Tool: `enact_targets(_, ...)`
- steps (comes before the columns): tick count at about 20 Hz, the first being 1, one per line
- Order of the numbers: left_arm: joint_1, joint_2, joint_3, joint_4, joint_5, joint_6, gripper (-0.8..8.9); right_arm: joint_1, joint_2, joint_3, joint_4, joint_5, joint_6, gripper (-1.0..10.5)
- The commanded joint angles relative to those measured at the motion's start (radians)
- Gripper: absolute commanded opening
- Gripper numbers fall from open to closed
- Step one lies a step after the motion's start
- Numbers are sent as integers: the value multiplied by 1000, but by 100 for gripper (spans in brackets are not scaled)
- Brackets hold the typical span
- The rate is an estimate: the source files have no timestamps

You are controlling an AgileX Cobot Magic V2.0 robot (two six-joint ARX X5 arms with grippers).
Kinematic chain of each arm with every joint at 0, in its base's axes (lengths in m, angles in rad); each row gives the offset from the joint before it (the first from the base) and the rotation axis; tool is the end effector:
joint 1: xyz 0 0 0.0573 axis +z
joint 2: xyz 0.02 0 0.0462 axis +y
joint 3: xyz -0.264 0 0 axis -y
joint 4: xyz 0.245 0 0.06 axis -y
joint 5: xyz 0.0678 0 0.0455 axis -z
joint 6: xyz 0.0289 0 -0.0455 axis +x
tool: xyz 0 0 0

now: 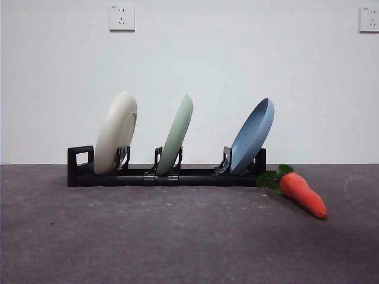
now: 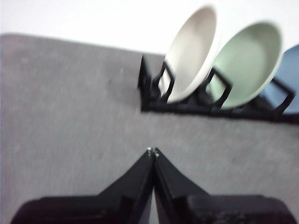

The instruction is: Take the green plate from the plate rack,put the plate on the table,take the carrot from the table,put the carrot in the plate

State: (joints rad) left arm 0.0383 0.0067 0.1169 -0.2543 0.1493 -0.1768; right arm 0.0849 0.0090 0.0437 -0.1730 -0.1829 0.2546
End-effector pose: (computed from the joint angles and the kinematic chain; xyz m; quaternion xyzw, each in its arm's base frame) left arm 0.0884 -0.0009 0.1780 -0.0946 0.0763 -0.0488 0.9914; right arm 0.0933 0.0132 0.1611 0.1289 0.0854 0.1233 0.9803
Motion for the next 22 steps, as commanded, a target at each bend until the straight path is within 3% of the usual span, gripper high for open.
enact_targets(1,3,7,93,-34,45,-26,-6,2,17,73,12,-25,98,-12)
enact_targets(5,3,86,296,-151,128,-32,-7,2,127,259,-109,-79,79,-12)
enact_targets(13,3,286,563,-343,334,52,-7,3,366,618,-435,-238,-147,-12)
enact_targets(22,2,454,766,-549,528,180,-7,3,592,960,-853,-291,-364,-11)
